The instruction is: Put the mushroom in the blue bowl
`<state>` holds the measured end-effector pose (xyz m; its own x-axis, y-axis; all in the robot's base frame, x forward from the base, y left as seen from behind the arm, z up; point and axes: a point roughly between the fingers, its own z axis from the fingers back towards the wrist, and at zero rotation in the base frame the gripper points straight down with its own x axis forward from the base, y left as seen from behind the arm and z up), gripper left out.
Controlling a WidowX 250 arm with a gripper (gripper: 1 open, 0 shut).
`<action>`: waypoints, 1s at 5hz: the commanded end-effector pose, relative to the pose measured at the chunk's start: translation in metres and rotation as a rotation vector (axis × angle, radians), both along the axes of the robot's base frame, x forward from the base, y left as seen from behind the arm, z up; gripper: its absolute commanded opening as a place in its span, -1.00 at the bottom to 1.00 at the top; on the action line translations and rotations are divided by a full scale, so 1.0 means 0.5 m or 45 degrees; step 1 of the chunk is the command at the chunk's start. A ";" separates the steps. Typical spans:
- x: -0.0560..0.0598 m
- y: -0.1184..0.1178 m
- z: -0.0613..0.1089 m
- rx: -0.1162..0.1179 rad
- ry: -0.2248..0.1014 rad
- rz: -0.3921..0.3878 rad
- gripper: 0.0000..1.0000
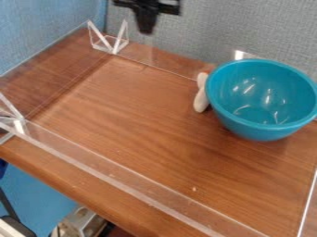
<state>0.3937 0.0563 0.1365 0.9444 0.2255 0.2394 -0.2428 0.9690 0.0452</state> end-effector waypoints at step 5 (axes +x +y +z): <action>-0.068 -0.123 0.023 0.003 -0.083 -0.147 -1.00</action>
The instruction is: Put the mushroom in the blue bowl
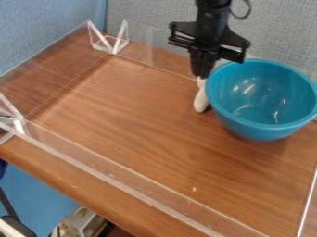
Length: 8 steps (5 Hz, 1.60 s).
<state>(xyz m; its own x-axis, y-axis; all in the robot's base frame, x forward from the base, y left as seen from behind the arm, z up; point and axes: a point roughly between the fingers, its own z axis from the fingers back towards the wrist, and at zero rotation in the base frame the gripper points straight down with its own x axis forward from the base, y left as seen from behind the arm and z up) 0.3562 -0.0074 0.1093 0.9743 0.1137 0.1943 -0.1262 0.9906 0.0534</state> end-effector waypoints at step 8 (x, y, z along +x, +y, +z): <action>0.019 0.002 0.079 0.002 -0.129 -0.145 -1.00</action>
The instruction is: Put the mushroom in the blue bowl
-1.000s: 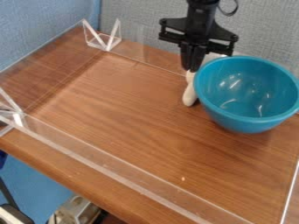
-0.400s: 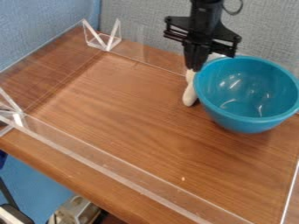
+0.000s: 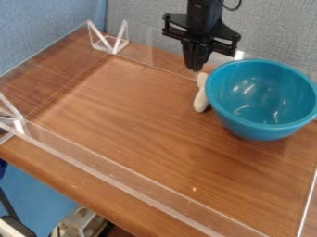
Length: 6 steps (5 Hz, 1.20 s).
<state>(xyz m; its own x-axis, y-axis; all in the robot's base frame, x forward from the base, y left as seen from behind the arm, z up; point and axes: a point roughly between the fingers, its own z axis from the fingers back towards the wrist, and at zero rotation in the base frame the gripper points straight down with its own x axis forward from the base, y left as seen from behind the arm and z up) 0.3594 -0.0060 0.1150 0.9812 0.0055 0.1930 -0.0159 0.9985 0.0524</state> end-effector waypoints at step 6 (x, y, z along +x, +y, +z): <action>0.033 -0.079 0.080 -0.065 -0.087 -0.057 -1.00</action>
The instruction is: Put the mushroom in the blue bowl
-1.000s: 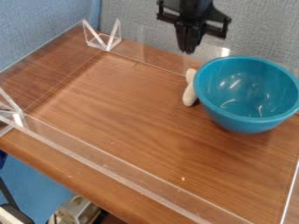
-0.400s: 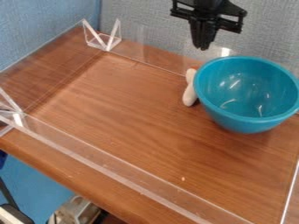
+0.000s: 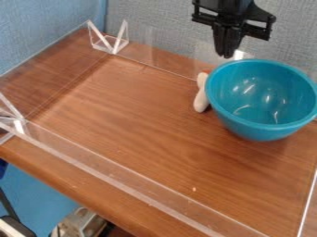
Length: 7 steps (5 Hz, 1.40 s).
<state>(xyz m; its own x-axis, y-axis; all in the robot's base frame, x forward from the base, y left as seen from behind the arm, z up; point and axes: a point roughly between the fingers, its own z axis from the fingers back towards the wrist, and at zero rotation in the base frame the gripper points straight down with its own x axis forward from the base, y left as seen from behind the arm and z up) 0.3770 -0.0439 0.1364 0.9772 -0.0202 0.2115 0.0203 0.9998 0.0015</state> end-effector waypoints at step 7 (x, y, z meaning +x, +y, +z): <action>0.054 -0.031 -0.094 -0.002 0.028 0.076 1.00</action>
<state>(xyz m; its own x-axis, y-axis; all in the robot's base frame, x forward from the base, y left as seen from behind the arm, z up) 0.3956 -0.0539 0.0626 0.9925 0.0477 0.1128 -0.0498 0.9986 0.0157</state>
